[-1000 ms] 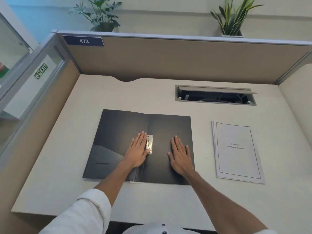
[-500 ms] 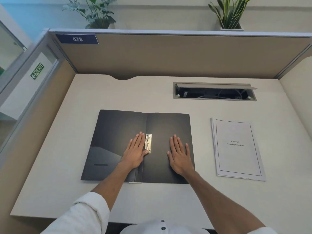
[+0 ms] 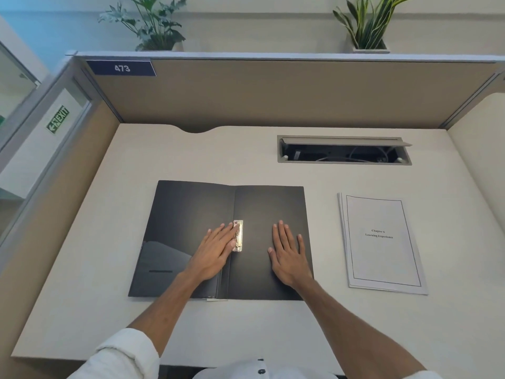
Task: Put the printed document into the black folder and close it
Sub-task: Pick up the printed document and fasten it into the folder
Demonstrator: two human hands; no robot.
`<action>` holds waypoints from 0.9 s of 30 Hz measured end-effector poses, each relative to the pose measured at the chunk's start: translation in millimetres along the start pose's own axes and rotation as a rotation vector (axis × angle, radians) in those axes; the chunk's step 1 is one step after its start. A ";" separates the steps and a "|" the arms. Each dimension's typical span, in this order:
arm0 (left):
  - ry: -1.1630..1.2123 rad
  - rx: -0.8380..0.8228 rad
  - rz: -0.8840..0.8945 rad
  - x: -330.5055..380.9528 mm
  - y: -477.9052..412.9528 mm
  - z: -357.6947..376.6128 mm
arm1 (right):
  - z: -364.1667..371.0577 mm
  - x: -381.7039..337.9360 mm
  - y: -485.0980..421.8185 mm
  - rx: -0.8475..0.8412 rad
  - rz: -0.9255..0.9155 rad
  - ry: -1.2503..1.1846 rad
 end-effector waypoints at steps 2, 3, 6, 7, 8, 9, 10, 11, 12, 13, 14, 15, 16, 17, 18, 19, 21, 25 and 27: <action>0.012 0.060 0.040 0.7 0.3 -0.9 | -0.3 -0.6 0.0 -0.003 0.002 -0.002; 0.026 0.088 0.055 2.2 -0.5 -3.2 | -0.3 -0.7 0.0 -0.003 0.001 0.002; 0.062 0.162 0.089 13.4 -4.5 -16.2 | 0.0 -0.4 -0.4 0.001 -0.003 0.001; 0.073 0.192 0.097 18.7 -6.6 -21.8 | 0.2 -0.3 -0.7 0.003 -0.003 -0.002; 0.082 0.219 0.102 24.3 -9.0 -27.6 | 0.1 -0.4 -1.0 0.004 0.000 -0.003; 0.084 0.234 0.102 28.9 -12.6 -32.2 | -0.2 -0.4 -1.0 0.002 0.002 0.000; 0.076 0.238 0.099 33.6 -16.2 -36.4 | -0.3 -0.5 -0.9 -0.001 0.003 0.004; 0.058 0.237 0.096 37.2 -20.5 -39.9 | -0.8 -0.7 -0.6 -0.005 0.003 0.006; 0.031 0.236 0.091 40.1 -25.0 -42.8 | -1.4 -1.0 -0.4 -0.010 0.001 0.005; 0.005 0.236 0.076 41.9 -29.6 -45.2 | -2.1 -0.9 -0.2 -0.014 -0.001 0.003; -0.017 0.237 0.052 43.0 -34.4 -47.6 | -2.7 -0.6 -0.1 -0.017 -0.003 0.000; -0.032 0.245 0.028 43.7 -39.5 -50.0 | -3.0 0.1 -0.3 -0.019 -0.003 -0.001; -0.048 0.251 0.008 44.2 -44.7 -52.5 | -2.8 1.0 -0.5 -0.022 -0.002 -0.004; -0.070 0.251 -0.001 44.5 -50.0 -54.8 | -2.4 1.6 -0.7 -0.025 -0.001 -0.008; -0.105 0.243 -0.006 44.5 -54.8 -57.0 | -2.2 2.0 -0.9 -0.026 0.000 -0.013; -0.153 0.231 -0.005 43.8 -58.8 -58.4 | -2.1 2.0 -0.9 -0.026 0.000 -0.016; -0.251 0.205 0.015 41.7 -64.0 -59.6 | -3.0 1.2 -0.4 -0.016 -0.002 -0.017; -0.383 0.156 0.056 35.4 -64.7 -51.2 | -4.4 -0.6 1.1 -0.019 -0.003 0.003; -0.475 0.131 0.085 31.5 -63.9 -44.3 | -4.9 -0.7 1.1 -0.024 -0.001 0.007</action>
Point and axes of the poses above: each hand's wrist, its own y-axis away from the middle knuckle, its own z-axis out of the palm, x = y × z, the point moved 2 cm from there along -y, towards the middle knuckle, and after that the axes turned 13 degrees about -z, right-handed, at the moved point
